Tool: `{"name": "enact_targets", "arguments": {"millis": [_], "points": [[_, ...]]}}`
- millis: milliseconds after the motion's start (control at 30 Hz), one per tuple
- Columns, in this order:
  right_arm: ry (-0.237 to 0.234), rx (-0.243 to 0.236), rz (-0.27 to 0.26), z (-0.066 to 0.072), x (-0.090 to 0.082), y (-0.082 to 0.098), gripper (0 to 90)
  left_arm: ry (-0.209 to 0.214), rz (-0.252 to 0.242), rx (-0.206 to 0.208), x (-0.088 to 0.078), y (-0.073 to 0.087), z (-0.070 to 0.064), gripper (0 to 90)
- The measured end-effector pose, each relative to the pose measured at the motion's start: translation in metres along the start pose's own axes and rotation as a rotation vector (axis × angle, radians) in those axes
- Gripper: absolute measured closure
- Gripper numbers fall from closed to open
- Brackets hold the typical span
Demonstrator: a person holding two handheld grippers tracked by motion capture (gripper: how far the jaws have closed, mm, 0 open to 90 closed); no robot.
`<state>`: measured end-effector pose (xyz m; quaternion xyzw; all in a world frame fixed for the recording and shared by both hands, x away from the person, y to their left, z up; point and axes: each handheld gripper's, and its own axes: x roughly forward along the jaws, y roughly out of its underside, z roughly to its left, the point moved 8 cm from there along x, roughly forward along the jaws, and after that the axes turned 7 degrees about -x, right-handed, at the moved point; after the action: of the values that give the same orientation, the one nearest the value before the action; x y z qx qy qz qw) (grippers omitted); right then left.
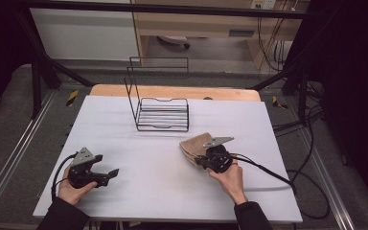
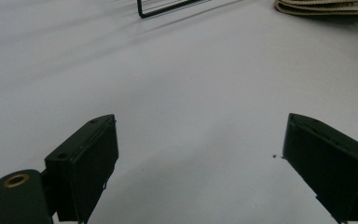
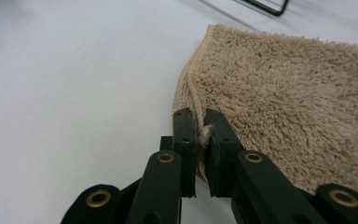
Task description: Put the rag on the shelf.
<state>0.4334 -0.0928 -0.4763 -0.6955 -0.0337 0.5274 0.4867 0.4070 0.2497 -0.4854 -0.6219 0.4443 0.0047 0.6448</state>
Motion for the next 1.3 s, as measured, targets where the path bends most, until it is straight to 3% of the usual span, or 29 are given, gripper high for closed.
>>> {"name": "enact_targets", "arguments": {"millis": [67, 100, 533, 767, 967, 1033, 1100, 1200, 1233, 1300], "points": [[-0.011, -0.003, 0.000, 0.004, 0.000, -0.001, 84.0, -0.001, 0.000, 0.001, 0.000, 0.000, 0.000, 10.3], [-0.036, 0.000, -0.005, 0.013, 0.001, -0.003, 84.0, -0.001, 0.000, 0.000, 0.000, 0.000, 0.000, 10.3], [-0.098, -0.019, -0.027, 0.051, 0.015, -0.016, 84.0, -0.003, 0.001, 0.000, 0.000, 0.000, 0.000, 10.5], [-0.165, -0.038, -0.030, 0.079, 0.025, -0.020, 83.8, -0.003, -0.002, -0.003, 0.000, -0.001, 0.000, 10.5], [-0.166, -0.047, -0.012, 0.085, 0.035, -0.016, 80.7, 0.000, -0.001, -0.003, 0.000, -0.001, -0.001, 10.5], [-0.185, -0.042, -0.026, 0.086, 0.035, -0.017, 69.3, 0.002, -0.001, -0.004, 0.000, -0.001, -0.001, 10.4], [-0.186, -0.042, -0.037, 0.086, 0.032, -0.019, 65.1, 0.002, 0.000, -0.004, 0.000, -0.001, -0.001, 10.4], [-0.159, -0.041, -0.080, 0.078, 0.020, -0.025, 55.4, 0.002, 0.000, -0.004, 0.000, -0.001, -0.001, 10.4], [-0.127, -0.027, -0.104, 0.066, 0.011, -0.026, 52.5, 0.002, 0.001, -0.004, 0.000, -0.001, 0.000, 10.4], [-0.101, -0.022, -0.109, 0.059, 0.007, -0.024, 51.9, 0.001, 0.000, -0.009, 0.000, -0.001, -0.001, 10.3]]}}
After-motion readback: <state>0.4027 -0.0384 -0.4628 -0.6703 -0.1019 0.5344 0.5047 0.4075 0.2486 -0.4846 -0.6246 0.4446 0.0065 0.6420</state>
